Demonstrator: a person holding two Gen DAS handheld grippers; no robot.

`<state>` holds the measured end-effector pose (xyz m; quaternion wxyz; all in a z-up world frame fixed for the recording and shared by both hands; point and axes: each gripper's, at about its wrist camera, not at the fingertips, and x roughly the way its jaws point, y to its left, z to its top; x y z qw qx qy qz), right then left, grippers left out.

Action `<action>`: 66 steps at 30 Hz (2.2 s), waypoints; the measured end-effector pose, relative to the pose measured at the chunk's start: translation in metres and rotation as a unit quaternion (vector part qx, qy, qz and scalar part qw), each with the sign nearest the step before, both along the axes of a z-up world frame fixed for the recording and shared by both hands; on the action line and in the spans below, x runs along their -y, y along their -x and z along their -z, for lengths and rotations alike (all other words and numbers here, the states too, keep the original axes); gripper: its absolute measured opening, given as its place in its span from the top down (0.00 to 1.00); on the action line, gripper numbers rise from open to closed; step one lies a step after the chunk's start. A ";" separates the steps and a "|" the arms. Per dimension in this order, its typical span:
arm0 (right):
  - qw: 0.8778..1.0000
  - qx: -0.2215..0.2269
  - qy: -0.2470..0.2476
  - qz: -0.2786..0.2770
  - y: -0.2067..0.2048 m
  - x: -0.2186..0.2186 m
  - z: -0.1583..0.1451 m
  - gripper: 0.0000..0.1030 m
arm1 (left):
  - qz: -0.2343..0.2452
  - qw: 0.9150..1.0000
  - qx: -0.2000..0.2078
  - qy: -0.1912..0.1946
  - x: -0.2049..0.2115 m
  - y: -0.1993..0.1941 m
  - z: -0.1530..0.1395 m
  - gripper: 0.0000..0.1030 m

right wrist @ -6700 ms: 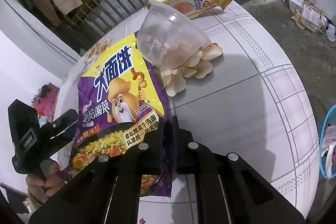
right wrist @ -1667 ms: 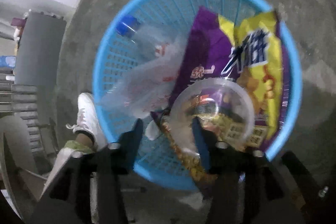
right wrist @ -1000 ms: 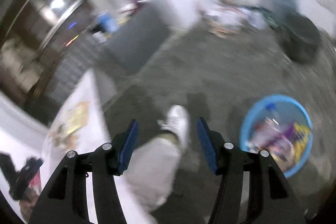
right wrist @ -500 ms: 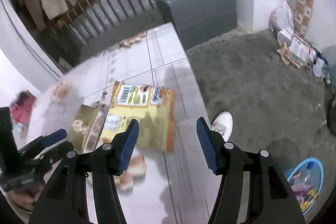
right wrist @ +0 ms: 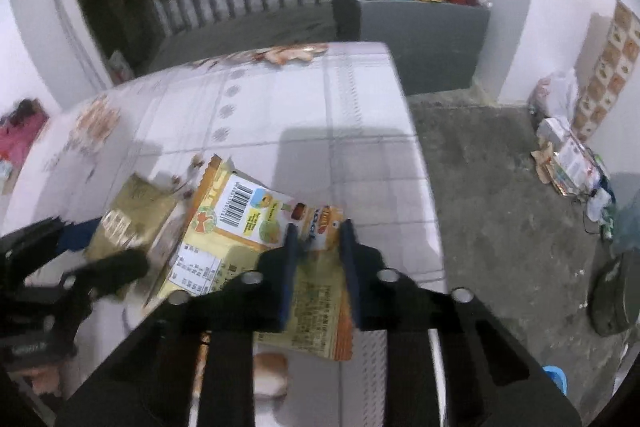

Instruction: Collect trash

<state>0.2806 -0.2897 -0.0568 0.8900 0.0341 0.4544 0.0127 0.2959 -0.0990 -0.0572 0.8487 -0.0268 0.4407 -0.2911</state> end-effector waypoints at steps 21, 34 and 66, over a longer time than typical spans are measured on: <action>0.996 -0.029 -0.088 0.003 0.139 -0.052 0.001 0.87 | 0.034 0.998 -0.047 0.012 -0.063 0.126 0.002 0.53; 0.993 -0.021 -0.105 0.044 0.203 -0.074 -0.016 0.69 | -0.015 0.999 -0.032 0.009 -0.117 0.201 0.004 0.28; 0.991 -0.016 -0.111 0.067 0.223 -0.075 0.004 0.06 | -0.024 0.998 -0.018 0.056 -0.146 0.203 0.004 0.09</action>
